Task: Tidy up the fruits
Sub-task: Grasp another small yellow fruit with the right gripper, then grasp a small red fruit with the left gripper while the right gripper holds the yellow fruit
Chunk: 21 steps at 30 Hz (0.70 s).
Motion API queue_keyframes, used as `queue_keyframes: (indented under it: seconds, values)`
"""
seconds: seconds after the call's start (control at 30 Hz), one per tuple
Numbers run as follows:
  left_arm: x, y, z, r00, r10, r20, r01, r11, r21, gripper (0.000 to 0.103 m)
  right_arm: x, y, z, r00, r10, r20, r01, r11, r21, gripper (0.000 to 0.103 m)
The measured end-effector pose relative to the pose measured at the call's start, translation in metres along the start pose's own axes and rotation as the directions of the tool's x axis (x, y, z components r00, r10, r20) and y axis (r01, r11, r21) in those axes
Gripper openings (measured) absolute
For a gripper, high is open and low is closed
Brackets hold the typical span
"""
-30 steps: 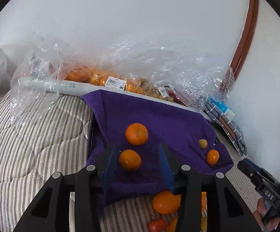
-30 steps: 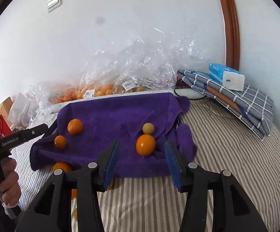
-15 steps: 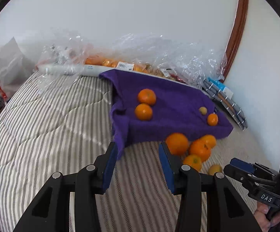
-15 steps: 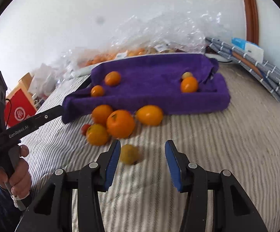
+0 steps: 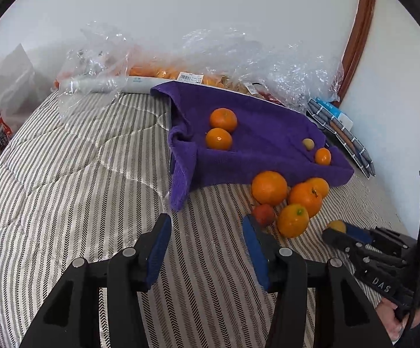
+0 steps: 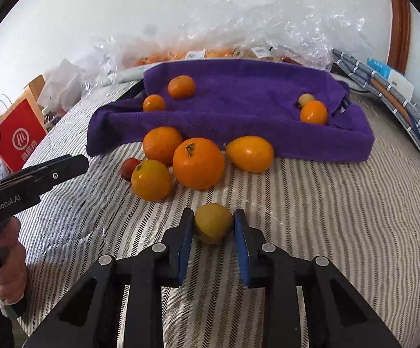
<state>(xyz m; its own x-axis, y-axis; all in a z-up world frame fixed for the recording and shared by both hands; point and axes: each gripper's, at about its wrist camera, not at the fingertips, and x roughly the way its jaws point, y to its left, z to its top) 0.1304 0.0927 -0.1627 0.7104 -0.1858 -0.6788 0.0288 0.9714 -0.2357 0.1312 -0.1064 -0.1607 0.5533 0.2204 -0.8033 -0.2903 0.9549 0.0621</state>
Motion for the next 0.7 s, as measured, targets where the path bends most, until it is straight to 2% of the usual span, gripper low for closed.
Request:
queue_keyframes:
  seconds: [0.13, 0.2, 0.3, 0.47, 0.63, 0.7]
  values:
    - [0.002, -0.001, 0.001, 1.0, -0.013, -0.013, 0.013, 1.0, 0.001, 0.049, -0.011, -0.017, -0.002, 0.996, -0.086, 0.036, 0.087, 0.996, -0.022, 0.028]
    - [0.001, -0.003, 0.001, 1.0, -0.004, -0.008, 0.004, 1.0, 0.007, 0.048, -0.013, -0.03, -0.003, 0.993, -0.106, 0.042, 0.107, 0.994, -0.02, 0.028]
    - [-0.002, -0.01, -0.002, 0.999, -0.033, -0.009, 0.033, 0.999, 0.037, 0.047, -0.016, -0.051, -0.006, 0.99, -0.137, 0.039, 0.137, 0.991, -0.004, 0.028]
    - [0.006, -0.027, -0.01, 0.997, 0.006, -0.083, 0.002, 0.995, 0.102, 0.048, -0.023, -0.075, -0.007, 0.989, -0.136, 0.062, 0.134, 0.991, 0.026, 0.028]
    - [0.019, -0.039, -0.008, 0.992, 0.056, -0.115, -0.043, 0.992, 0.119, 0.047, -0.022, -0.086, -0.008, 0.996, -0.067, 0.061, 0.063, 0.995, 0.073, 0.028]
    - [0.022, -0.045, -0.007, 0.992, 0.039, -0.123, -0.024, 0.992, 0.122, 0.047, -0.022, -0.088, -0.008, 0.997, -0.053, 0.064, 0.048, 0.996, 0.08, 0.028]
